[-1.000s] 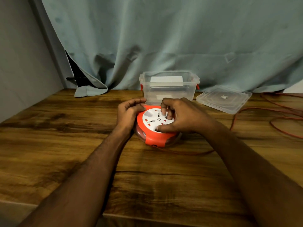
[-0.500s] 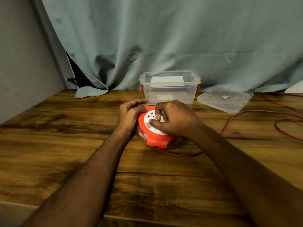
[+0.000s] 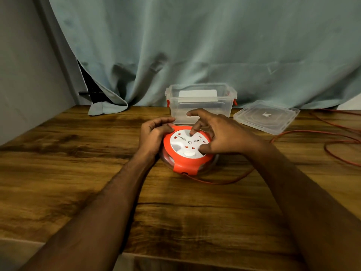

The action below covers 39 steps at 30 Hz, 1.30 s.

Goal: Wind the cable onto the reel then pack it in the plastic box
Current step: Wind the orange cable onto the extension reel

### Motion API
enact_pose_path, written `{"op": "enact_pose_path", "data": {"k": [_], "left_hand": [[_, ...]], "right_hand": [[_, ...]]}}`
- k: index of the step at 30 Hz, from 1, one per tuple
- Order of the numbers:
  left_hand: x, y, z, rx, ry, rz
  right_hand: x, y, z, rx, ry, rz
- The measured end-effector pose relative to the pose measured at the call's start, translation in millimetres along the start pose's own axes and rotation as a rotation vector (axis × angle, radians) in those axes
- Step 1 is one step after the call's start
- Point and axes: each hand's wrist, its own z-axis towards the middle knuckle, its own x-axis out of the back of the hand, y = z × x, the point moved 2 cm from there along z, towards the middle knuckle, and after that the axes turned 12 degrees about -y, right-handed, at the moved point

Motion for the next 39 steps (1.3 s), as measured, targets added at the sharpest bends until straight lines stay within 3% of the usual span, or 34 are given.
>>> {"op": "enact_pose_path", "data": {"k": [8,18,26,32,39], "left_hand": [[-0.2,0.5,1.3,-0.012,-0.006,-0.037],[-0.6,-0.6,0.9,-0.015,-0.005,-0.027],[-0.5,-0.5,0.9,-0.022,-0.015,-0.019],[0.7,-0.9,1.0,-0.015,-0.023,-0.030],[-0.9,1.2,0.3,0.002,-0.010,-0.019]], "right_hand": [[-1.9,3.0,1.4,-0.019,0.009,0.002],[-20.7,-13.7,10.2,-0.097,0.182,-0.272],[-29.9,-18.4,18.8,-0.139,0.287,-0.132],[-13.4,-3.7,8.2,0.071,0.206,0.037],[-2.6,8.1,0.6,0.108,0.102,0.147]]}}
